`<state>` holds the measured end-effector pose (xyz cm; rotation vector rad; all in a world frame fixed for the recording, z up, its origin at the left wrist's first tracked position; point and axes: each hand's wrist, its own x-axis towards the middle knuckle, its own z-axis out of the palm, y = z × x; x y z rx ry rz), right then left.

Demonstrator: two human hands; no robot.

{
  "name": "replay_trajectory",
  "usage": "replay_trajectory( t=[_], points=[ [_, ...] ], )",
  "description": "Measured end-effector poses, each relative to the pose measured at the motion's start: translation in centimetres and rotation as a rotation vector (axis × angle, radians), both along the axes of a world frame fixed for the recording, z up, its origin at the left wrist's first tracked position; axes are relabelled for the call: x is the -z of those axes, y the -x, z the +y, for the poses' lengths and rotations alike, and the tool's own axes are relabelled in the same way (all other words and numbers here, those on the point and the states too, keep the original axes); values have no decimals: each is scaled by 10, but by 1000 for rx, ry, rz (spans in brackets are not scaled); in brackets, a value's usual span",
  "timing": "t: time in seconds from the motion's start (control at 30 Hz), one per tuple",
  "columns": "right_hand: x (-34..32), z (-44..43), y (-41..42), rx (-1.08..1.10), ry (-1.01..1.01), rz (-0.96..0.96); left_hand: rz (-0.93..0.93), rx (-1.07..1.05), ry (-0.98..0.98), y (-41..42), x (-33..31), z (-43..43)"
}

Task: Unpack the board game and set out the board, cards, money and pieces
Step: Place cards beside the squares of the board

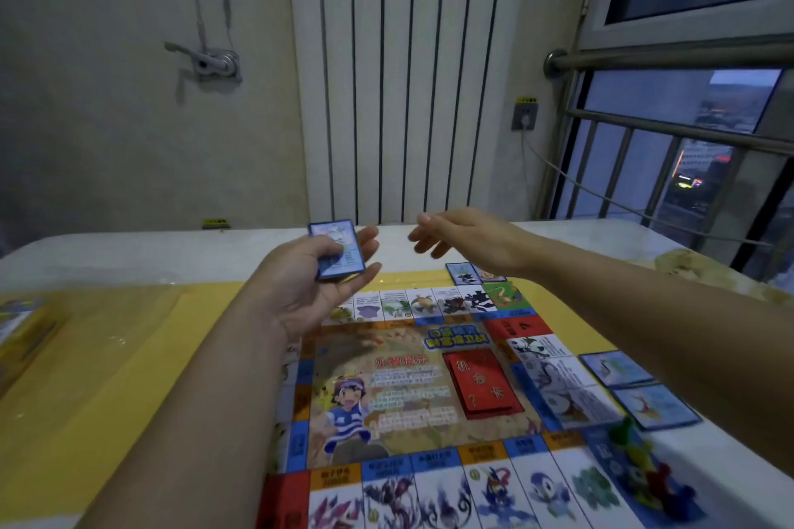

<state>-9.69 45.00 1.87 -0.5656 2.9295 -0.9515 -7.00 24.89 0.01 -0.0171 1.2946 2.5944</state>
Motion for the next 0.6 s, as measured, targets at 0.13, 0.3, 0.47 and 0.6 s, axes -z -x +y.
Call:
replay_trajectory(
  t=[0.13, 0.3, 0.47, 0.6],
  points=[
    [-17, -28, -37, -123, 54, 5, 160, -82, 142, -23, -6, -35],
    [-29, -58, -70, -212, 41, -13, 225, -221, 413, -56, 11, -99],
    [-28, -91, -86, -229, 21, -7, 164, -244, 470, -84, 39, -128],
    [-6, -124, -94, -258, -19, -32, 166, -210, 485, -94, 55, -128]
  ],
)
